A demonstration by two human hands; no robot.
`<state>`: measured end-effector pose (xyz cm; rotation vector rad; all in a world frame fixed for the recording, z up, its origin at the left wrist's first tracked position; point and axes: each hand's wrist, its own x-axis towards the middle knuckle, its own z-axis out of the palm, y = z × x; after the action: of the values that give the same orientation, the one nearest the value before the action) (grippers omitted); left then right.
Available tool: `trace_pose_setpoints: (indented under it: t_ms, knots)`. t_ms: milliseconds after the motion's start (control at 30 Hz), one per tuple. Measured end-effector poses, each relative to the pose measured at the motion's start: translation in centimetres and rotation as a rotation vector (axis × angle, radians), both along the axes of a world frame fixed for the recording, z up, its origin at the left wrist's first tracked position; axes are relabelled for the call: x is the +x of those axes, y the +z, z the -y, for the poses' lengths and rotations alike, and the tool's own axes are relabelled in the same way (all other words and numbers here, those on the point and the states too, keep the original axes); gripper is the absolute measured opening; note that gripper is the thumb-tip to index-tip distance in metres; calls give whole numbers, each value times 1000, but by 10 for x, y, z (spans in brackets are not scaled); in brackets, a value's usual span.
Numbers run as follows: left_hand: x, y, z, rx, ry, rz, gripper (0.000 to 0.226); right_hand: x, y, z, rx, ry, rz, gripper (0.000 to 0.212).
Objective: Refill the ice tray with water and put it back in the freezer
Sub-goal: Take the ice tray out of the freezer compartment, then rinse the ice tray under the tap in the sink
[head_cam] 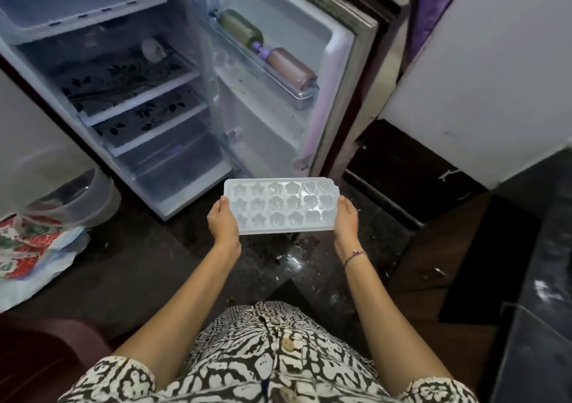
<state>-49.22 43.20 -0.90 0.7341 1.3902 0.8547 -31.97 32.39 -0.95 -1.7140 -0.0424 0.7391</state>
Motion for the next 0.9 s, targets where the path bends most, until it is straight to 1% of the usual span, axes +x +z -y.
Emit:
trace_pose_setpoints:
  t_ms: [33, 133, 167, 267, 333, 433, 500, 567, 633, 767, 900]
  knots:
    - [8, -2, 6, -4, -31, -5, 31, 6, -1, 11, -2, -29, 8, 16]
    - [33, -5, 23, -21, -153, -17, 33, 22, -5, 42, -22, -91, 21, 30]
    - [41, -5, 28, -24, -183, -14, 32, 26, -7, 52, -34, -120, 20, 31]
    - [71, 1, 43, -38, -298, -7, 27, 40, -10, 86, -65, -221, 15, 26]
    - [90, 4, 52, -47, -354, 2, 26, 49, -11, 105, -82, -296, 14, 27]
    - [122, 6, 70, -71, -454, 6, 25, 64, -12, 135, -75, -403, -9, 23]
    - [142, 10, 80, -71, -506, 11, 27, 75, -13, 150, -59, -485, -28, 35]
    - [166, 16, 92, -61, -562, 12, 29, 87, -10, 166, -57, -557, -43, 41]
    - [191, 20, 102, -61, -612, 14, 26, 100, -4, 180, -58, -613, -51, 42]
    - [241, 28, 120, -48, -739, 8, 31, 133, 9, 205, -31, -697, -36, 40]
    - [296, 34, 133, -9, -831, 2, 32, 172, 12, 223, -10, -783, -12, 41]
